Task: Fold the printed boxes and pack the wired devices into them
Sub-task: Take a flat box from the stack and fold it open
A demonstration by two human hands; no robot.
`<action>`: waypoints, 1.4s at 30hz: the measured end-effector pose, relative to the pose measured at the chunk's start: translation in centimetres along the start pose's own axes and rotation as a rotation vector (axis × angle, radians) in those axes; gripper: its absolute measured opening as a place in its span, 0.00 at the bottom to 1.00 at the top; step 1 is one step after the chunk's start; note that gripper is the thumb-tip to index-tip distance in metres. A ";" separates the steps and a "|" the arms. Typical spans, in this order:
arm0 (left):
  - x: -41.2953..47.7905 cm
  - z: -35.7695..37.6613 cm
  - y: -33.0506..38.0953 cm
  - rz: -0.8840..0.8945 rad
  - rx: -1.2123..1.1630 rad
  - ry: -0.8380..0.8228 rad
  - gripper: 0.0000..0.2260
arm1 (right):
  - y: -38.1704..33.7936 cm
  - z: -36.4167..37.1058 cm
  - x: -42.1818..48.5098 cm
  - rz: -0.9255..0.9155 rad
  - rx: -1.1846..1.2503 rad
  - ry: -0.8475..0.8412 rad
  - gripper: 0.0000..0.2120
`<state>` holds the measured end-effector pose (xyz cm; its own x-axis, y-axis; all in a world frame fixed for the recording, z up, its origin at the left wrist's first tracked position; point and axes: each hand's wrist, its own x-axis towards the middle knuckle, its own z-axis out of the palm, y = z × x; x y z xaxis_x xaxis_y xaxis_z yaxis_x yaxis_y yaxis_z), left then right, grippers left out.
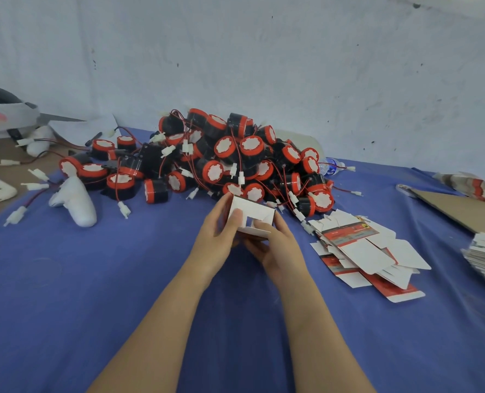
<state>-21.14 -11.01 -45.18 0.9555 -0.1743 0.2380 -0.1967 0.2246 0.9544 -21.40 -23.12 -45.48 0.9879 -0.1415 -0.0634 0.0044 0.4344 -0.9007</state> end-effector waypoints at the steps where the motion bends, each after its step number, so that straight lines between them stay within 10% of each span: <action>1: -0.1 0.0 -0.1 0.023 0.016 0.006 0.13 | 0.0 0.0 -0.1 -0.003 -0.030 -0.011 0.22; 12: 0.2 -1.0 0.2 -0.045 -0.280 0.170 0.27 | 0.6 1.5 -0.7 -0.259 -0.356 -0.340 0.23; 17: 0.3 0.1 -0.2 -0.076 -0.322 0.068 0.15 | 1.2 1.5 -0.3 -0.452 -0.474 0.155 0.18; 27: -0.1 0.5 -1.1 0.015 0.063 0.286 0.20 | 1.9 1.6 0.2 -0.313 -0.576 0.098 0.25; 37: 0.5 0.1 -0.9 -0.178 -0.304 0.307 0.11 | 0.9 2.2 -0.6 -0.128 -0.198 0.056 0.40; 42: 0.7 -0.2 -1.1 -0.075 0.176 0.360 0.17 | 0.6 2.4 -0.7 -0.218 -0.246 -0.067 0.35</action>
<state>-20.24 -11.20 -46.10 0.9785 0.1694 0.1177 -0.1280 0.0510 0.9905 -21.71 -20.63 -44.99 0.9758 -0.1456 0.1634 0.1875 0.1711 -0.9673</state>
